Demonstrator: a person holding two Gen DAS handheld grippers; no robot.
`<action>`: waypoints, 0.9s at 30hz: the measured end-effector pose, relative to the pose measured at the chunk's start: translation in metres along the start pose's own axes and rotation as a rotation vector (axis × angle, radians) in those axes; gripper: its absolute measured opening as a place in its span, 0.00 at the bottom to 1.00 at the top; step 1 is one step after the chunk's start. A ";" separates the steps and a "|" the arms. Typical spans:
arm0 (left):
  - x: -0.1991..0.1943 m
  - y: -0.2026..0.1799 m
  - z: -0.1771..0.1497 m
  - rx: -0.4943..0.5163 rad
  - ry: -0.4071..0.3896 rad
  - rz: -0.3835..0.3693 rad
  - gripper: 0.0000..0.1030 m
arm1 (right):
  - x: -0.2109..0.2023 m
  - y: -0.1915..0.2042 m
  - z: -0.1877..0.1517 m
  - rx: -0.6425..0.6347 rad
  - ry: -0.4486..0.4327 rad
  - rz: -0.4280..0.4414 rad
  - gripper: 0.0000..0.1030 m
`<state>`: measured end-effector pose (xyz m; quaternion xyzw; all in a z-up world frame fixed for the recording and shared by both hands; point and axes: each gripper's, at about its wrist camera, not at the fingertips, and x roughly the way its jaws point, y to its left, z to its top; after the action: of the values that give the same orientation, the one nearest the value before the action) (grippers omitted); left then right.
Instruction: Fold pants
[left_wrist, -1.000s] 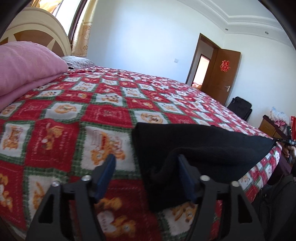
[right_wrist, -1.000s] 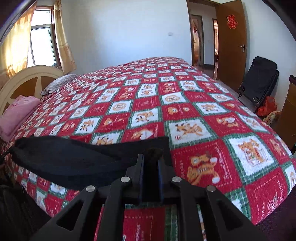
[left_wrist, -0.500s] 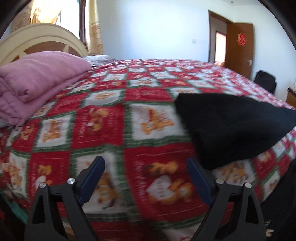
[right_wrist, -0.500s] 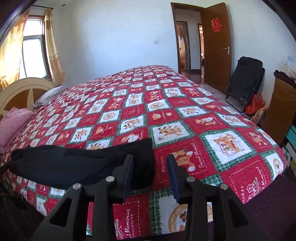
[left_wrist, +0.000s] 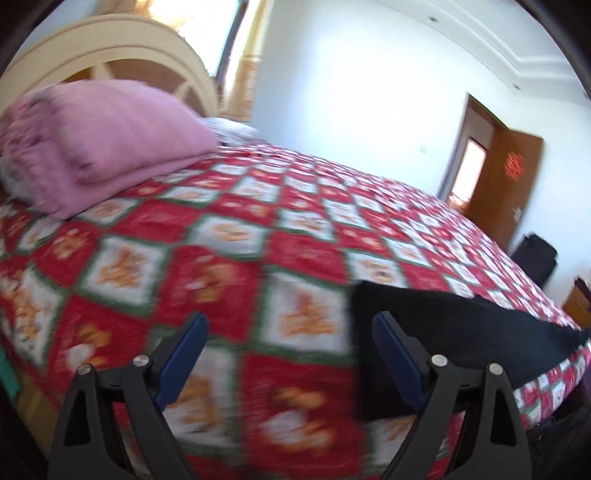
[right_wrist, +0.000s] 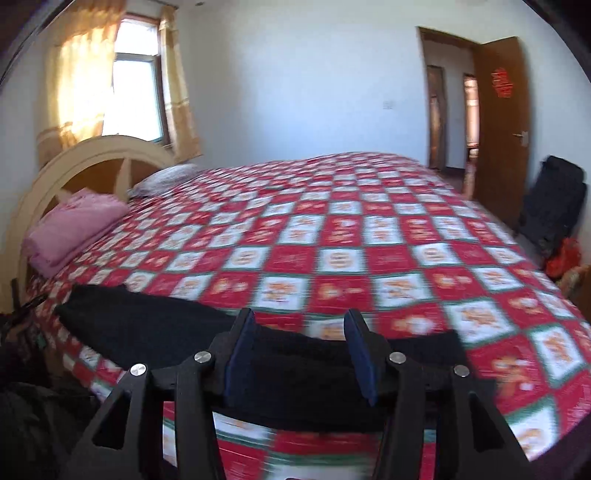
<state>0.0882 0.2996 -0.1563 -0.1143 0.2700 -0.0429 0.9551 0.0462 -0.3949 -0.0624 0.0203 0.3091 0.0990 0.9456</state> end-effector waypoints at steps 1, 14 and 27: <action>0.006 -0.012 0.002 0.018 0.015 -0.009 0.91 | 0.018 0.026 0.002 -0.039 0.031 0.044 0.50; 0.056 -0.067 -0.005 0.062 0.127 -0.003 0.91 | 0.145 0.328 -0.057 -0.674 0.197 0.440 0.50; 0.054 -0.064 -0.011 0.030 0.116 -0.022 0.91 | 0.183 0.348 -0.072 -0.727 0.219 0.358 0.04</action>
<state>0.1272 0.2278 -0.1779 -0.1002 0.3228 -0.0640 0.9390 0.0874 -0.0189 -0.1920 -0.2720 0.3444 0.3657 0.8208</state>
